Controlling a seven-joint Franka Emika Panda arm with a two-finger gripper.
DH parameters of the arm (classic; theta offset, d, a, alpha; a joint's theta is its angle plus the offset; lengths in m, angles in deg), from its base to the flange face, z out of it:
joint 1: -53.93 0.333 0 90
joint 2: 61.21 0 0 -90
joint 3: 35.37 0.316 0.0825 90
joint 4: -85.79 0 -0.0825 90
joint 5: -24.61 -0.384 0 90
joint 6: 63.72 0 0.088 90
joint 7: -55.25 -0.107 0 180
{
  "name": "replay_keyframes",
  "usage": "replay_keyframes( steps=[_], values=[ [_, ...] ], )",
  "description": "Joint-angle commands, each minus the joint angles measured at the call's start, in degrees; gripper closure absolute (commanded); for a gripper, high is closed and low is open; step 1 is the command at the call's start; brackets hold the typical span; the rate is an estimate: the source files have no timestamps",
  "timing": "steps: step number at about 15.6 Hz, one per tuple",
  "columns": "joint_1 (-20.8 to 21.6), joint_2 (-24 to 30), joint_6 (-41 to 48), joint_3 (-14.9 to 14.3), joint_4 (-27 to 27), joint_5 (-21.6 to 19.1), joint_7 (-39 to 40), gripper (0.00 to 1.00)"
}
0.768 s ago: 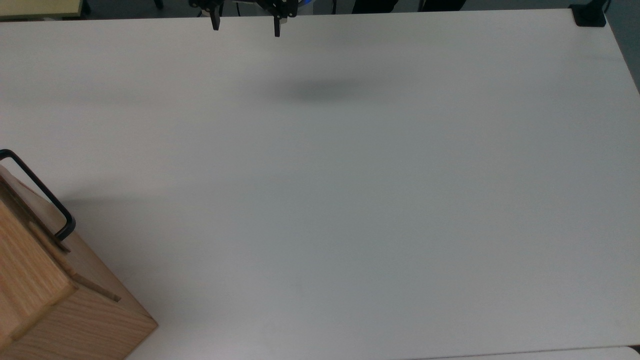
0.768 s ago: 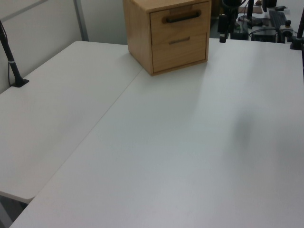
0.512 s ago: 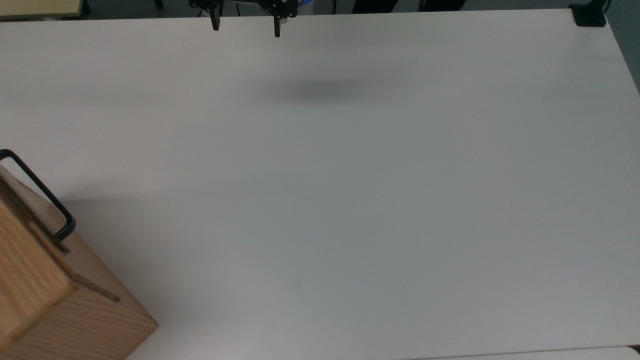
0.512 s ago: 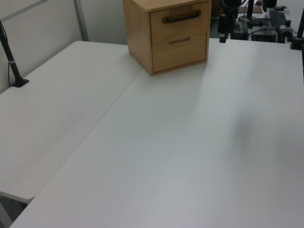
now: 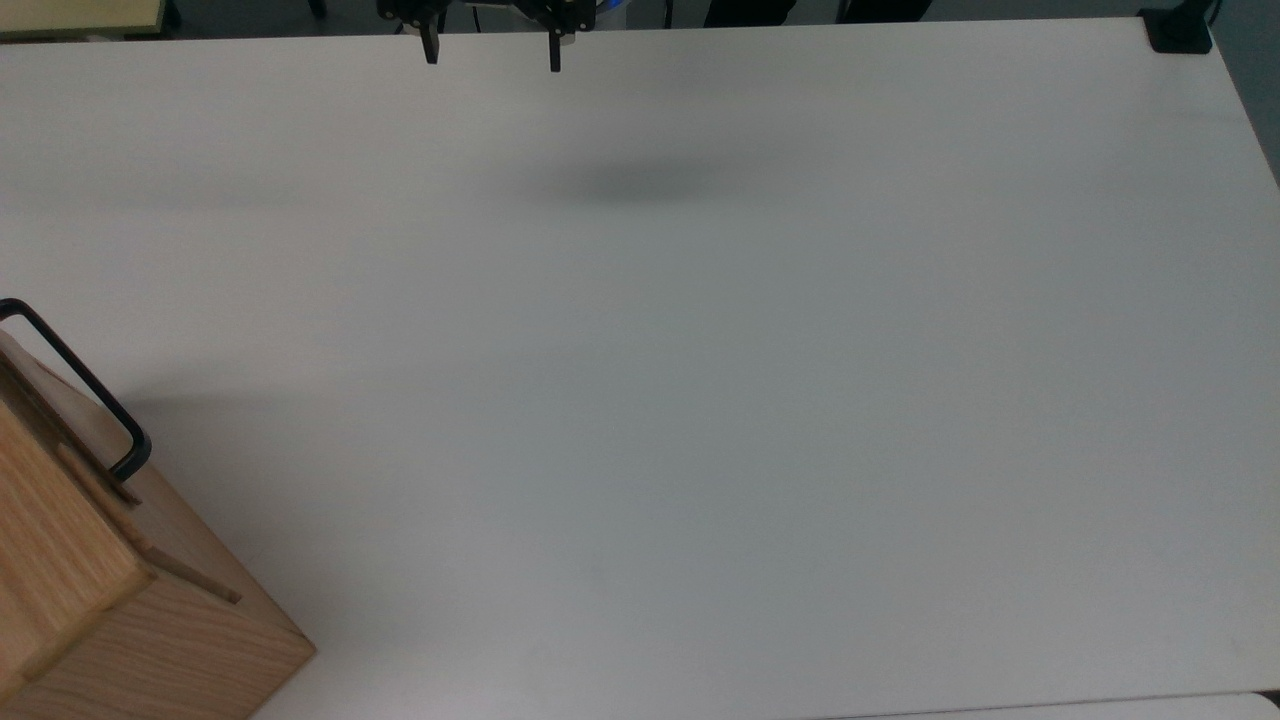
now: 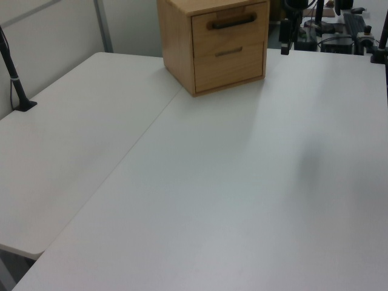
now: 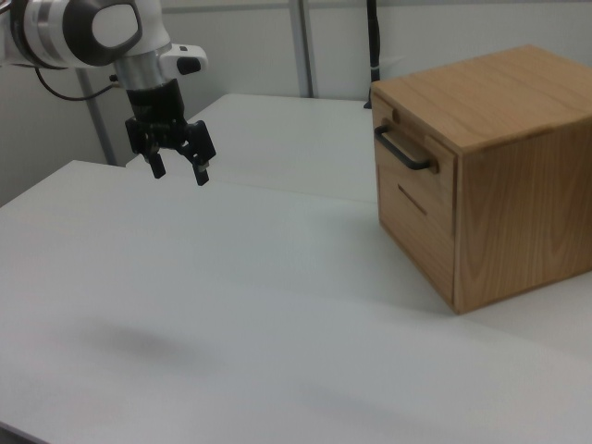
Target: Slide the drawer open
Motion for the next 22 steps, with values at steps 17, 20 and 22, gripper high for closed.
replay_keyframes(
  steps=[17, 20, 22],
  values=[
    [-9.8, -16.0, -43.6, -0.5, 5.2, 21.8, 30.2, 0.03],
    [-11.2, -19.4, -51.2, -0.5, 5.2, 28.0, 30.1, 0.03],
    [-13.1, -21.6, -57.0, -0.6, 5.2, 32.0, 30.0, 0.03]
  ],
)
